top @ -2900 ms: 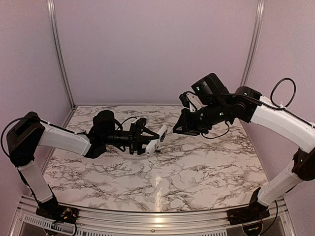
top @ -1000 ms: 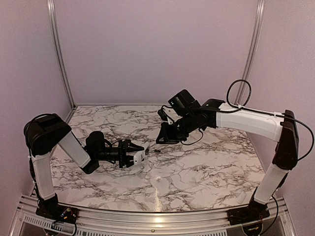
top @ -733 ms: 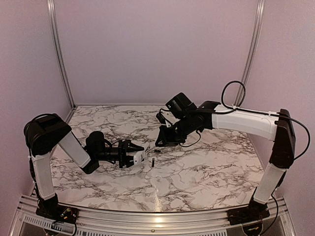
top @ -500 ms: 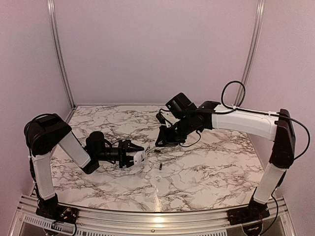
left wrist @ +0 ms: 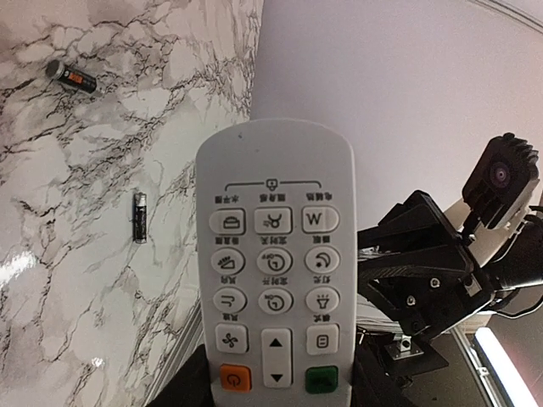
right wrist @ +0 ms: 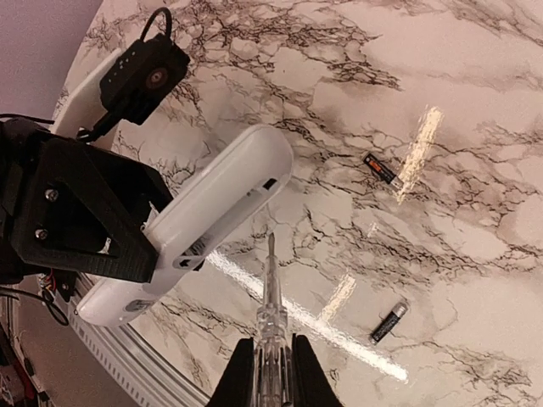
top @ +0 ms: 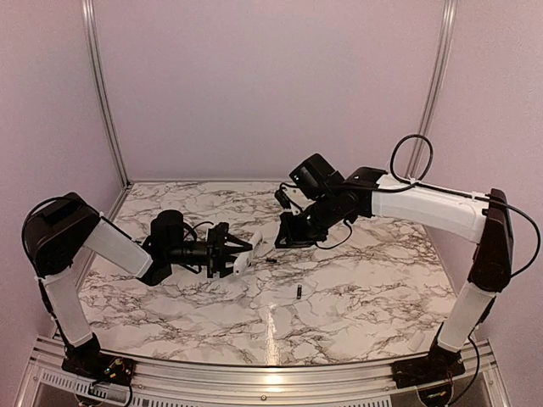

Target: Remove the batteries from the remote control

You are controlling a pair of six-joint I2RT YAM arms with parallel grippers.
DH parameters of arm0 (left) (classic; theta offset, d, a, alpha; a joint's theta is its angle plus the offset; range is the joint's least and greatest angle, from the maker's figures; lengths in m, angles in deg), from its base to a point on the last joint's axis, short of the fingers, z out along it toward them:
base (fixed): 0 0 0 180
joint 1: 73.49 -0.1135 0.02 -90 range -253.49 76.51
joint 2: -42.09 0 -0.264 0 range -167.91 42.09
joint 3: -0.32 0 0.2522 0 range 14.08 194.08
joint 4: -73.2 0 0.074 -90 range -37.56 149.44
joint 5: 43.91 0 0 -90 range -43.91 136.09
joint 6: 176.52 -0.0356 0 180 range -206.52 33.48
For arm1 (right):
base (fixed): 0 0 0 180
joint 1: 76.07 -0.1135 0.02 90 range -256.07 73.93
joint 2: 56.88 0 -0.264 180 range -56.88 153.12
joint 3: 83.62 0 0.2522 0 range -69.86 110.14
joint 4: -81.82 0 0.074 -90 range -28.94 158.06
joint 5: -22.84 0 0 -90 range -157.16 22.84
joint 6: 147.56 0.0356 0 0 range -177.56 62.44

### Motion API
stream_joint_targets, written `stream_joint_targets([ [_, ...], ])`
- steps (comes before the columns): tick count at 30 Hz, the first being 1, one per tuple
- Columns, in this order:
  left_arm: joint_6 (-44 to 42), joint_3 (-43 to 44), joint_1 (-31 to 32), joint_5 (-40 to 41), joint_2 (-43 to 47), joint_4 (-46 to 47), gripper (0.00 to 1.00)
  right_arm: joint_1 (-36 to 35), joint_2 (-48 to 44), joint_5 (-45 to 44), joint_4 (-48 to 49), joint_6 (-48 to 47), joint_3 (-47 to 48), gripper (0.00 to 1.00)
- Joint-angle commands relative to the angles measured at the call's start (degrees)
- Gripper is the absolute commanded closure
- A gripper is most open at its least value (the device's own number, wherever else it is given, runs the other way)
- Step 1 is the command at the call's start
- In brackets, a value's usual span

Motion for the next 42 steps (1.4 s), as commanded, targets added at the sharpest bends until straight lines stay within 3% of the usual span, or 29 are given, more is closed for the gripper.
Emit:
stream_joint_targets([
  [1,-24.5,8.7,-0.3,1.0,8.1,-29.2,1.00,1.0,-5.2,-5.1,-5.7,-1.0,1.8,1.00],
  [4,-37.5,16.1,-0.3,5.2,9.9,-50.7,1.00,1.4,-8.1,-7.3,-6.7,-0.5,-0.1,1.00],
  [6,-42.7,19.8,-0.3,7.7,10.4,-59.1,1.00,1.6,-10.6,-8.4,-7.2,0.0,-1.6,1.00],
  [12,-49.7,26.2,-0.3,16.3,11.8,-73.3,1.00,2.4,-15.8,-10.8,-7.5,1.6,-6.1,1.00],
  [21,-59.0,30.9,-0.1,39.2,13.1,-92.1,1.00,3.0,-20.5,-14.4,-7.8,2.8,-11.6,1.00],
  [30,-59.6,26.4,-0.1,54.4,11.1,-95.5,1.00,3.0,-20.8,-15.3,-6.3,3.1,-14.0,1.00],
  [42,-56.0,23.7,-0.1,60.2,4.5,-93.9,1.00,3.0,-22.3,-17.1,-2.1,3.9,-18.5,1.00],
])
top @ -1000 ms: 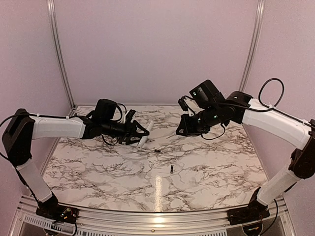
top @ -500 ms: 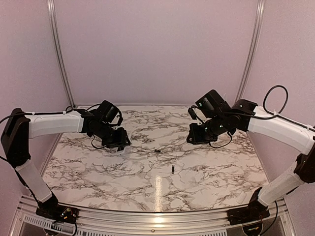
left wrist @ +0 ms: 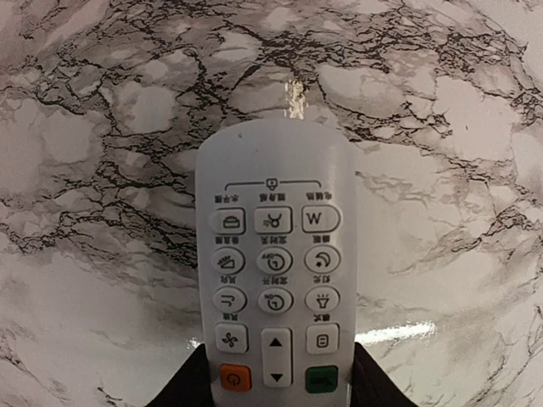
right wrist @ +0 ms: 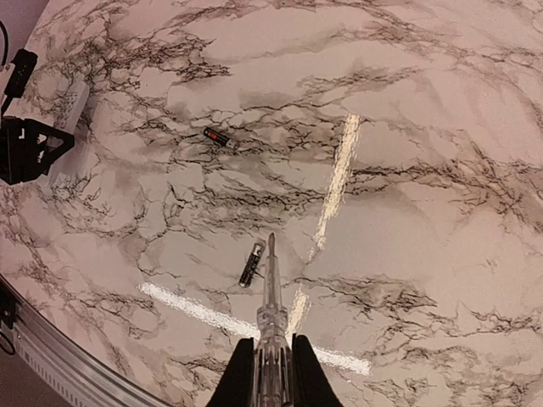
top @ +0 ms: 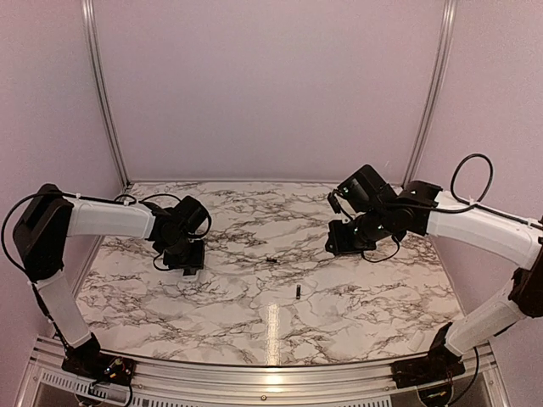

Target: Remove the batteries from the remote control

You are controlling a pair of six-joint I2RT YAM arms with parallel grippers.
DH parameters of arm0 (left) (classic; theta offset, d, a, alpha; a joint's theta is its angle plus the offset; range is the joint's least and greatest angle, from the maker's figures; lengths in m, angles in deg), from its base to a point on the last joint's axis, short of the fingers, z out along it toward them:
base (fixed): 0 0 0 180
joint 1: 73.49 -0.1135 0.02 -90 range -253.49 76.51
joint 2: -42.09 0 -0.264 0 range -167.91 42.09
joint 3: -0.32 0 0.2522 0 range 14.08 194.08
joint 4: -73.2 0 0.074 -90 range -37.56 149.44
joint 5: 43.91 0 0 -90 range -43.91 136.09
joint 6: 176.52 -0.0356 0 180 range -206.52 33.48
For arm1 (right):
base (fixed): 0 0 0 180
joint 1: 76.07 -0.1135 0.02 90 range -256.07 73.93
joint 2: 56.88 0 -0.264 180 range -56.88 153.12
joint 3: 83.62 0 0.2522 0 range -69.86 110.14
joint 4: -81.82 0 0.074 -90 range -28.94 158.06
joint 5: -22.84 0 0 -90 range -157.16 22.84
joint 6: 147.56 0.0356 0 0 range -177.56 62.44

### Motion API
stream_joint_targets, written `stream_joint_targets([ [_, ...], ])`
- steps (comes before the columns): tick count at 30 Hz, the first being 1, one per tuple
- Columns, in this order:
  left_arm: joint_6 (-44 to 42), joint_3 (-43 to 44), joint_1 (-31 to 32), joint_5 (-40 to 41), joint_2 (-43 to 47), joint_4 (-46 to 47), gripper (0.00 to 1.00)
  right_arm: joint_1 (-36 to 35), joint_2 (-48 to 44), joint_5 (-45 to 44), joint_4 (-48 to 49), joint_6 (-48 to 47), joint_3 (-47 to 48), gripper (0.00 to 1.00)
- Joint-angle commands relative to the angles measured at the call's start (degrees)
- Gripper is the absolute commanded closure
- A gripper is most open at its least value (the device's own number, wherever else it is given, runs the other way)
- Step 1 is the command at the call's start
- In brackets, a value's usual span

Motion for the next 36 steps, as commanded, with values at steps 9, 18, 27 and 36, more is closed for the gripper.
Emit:
stream_joint_targets([
  [9,2.1,-3.9,-0.1,2.8,-3.4,2.5,0.80,0.4,-3.3,0.4,8.8,1.4,-5.7,1.00],
  [18,1.9,-4.7,-0.1,3.1,-1.5,3.1,0.50,0.5,-3.2,0.6,10.3,0.8,-6.7,1.00],
  [27,2.3,-3.8,-0.1,3.1,3.1,2.0,0.01,0.8,-2.6,1.7,12.2,-0.8,-6.8,1.00],
  [36,-5.9,-2.1,0.0,0.7,14.1,1.6,0.01,0.9,1.2,13.5,17.4,-6.7,-6.1,1.00],
])
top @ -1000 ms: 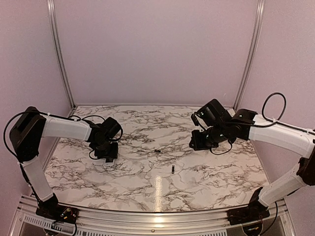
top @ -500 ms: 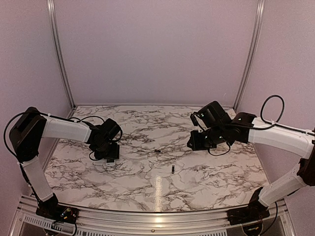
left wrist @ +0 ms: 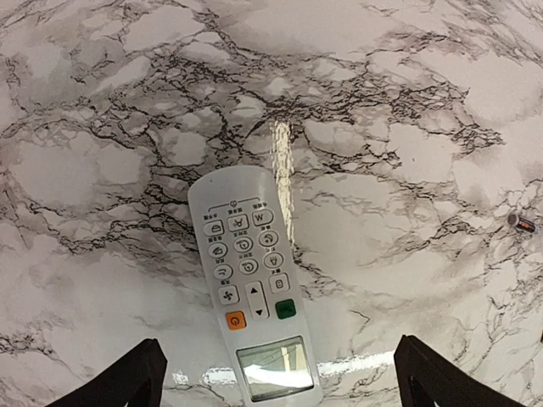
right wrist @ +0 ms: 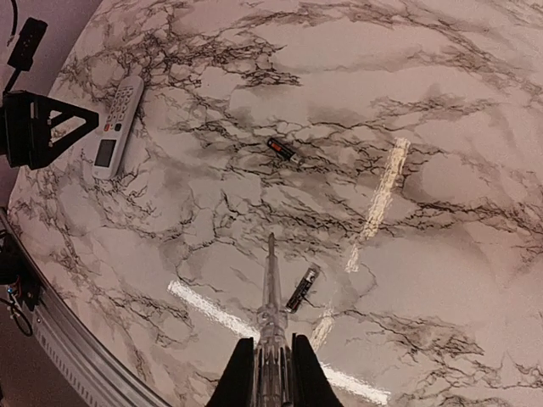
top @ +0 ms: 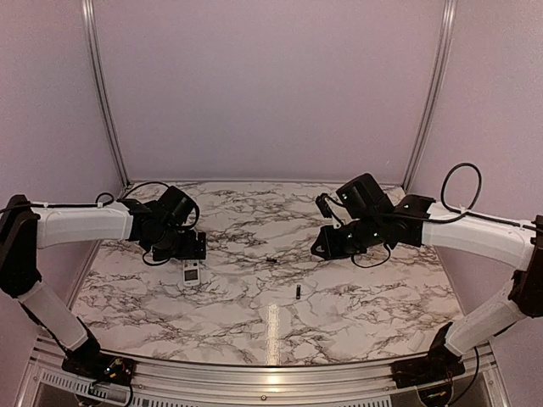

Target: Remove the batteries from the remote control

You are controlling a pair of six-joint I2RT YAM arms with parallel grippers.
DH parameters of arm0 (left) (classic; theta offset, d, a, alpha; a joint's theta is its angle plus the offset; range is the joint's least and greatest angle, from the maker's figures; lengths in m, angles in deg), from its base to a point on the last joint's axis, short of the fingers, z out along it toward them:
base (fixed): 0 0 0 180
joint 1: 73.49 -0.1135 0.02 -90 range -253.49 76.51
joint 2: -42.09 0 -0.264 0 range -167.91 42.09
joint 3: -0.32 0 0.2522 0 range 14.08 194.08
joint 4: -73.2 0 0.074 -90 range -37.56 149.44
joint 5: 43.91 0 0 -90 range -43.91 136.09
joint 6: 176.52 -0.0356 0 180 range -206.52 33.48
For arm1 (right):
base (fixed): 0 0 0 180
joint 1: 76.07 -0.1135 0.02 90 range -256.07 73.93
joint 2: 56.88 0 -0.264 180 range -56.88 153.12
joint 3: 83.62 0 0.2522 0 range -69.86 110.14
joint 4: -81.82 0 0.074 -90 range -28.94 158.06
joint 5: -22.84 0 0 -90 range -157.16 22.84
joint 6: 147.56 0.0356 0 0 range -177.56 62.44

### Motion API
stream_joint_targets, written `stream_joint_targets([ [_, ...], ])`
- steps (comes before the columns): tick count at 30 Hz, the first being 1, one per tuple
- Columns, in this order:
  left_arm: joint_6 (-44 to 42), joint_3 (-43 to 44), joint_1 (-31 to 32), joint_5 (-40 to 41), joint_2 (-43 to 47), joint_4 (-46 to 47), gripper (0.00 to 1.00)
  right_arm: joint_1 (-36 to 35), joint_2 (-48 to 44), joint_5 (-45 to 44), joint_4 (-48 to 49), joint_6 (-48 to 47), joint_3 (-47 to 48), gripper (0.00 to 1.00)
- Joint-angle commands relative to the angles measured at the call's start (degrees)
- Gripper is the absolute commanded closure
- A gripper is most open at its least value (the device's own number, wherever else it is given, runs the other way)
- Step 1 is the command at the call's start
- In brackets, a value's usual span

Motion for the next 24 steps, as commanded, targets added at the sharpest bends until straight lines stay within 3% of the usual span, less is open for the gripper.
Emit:
stream_joint_targets([
  [1,-9.1,1.6,0.3,-2.7,8.2,0.6,0.01,0.4,2.5,9.2,5.0,-4.2,1.0,1.00],
  [6,-21.1,-1.2,2.5,-12.1,16.6,5.9,0.01,0.5,6.2,21.3,8.3,-6.5,3.4,1.00],
  [10,-25.3,-2.3,5.2,-17.6,19.4,8.2,0.01,0.4,8.6,28.6,9.0,-8.6,5.5,1.00],
  [16,-31.4,-1.0,15.7,-18.7,17.2,12.6,0.07,0.2,12.4,37.8,7.8,-10.4,8.9,1.00],
  [24,-36.5,1.3,22.1,-21.3,12.1,15.9,0.22,-2.6,14.6,41.1,6.6,-10.5,11.1,1.00],
])
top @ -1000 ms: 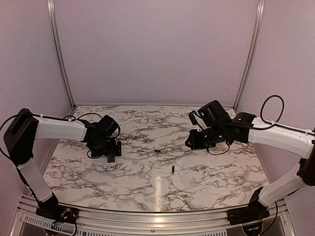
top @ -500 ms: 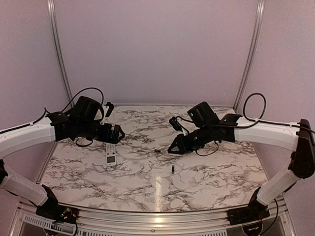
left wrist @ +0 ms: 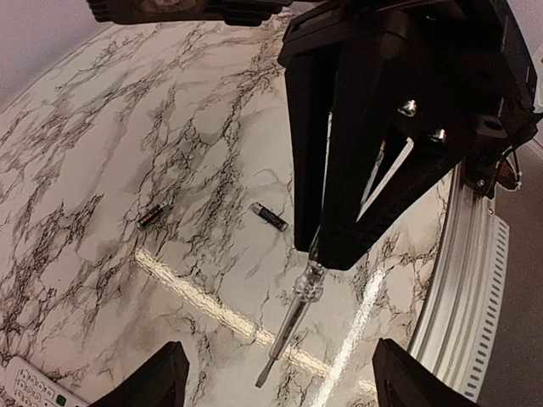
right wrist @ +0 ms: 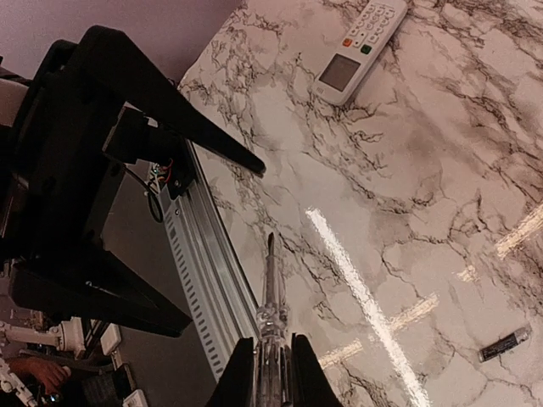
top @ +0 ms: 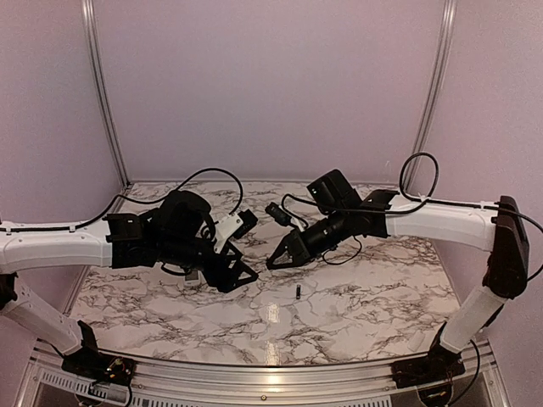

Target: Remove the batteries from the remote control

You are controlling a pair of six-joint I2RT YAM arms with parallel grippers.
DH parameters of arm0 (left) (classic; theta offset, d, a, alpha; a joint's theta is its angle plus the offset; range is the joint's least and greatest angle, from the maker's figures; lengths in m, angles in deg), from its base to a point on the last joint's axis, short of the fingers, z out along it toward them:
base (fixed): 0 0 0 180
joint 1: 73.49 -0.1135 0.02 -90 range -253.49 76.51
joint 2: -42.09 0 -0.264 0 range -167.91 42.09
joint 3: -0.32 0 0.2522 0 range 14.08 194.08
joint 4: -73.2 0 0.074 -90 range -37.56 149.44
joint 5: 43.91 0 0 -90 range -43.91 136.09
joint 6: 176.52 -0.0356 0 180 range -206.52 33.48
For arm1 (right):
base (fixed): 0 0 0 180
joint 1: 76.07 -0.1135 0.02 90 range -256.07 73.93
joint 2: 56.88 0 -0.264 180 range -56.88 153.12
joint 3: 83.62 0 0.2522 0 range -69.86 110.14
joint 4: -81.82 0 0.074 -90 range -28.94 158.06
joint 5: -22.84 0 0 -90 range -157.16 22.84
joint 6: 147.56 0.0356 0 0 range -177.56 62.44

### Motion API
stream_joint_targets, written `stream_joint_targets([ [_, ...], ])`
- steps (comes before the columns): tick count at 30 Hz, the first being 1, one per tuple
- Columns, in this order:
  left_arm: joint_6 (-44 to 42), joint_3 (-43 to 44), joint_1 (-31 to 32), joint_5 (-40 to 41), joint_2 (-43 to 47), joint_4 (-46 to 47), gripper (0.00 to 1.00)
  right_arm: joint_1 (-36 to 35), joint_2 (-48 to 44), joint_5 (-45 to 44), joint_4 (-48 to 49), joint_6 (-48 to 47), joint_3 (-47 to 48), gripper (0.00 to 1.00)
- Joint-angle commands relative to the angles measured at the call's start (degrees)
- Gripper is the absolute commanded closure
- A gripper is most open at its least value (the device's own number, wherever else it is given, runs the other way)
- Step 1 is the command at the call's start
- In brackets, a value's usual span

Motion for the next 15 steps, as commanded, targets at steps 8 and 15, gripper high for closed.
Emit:
stream_joint_targets([
  [8,-10.0,4.9,3.5,-2.2,-6.0,0.5,0.40,-3.7,0.8,3.6,0.3,0.4,2.3,1.00],
  [15,-11.3,6.3,4.0,-2.2,-7.5,-0.5,0.60,-4.2,0.5,3.9,0.7,0.8,2.3,1.00],
])
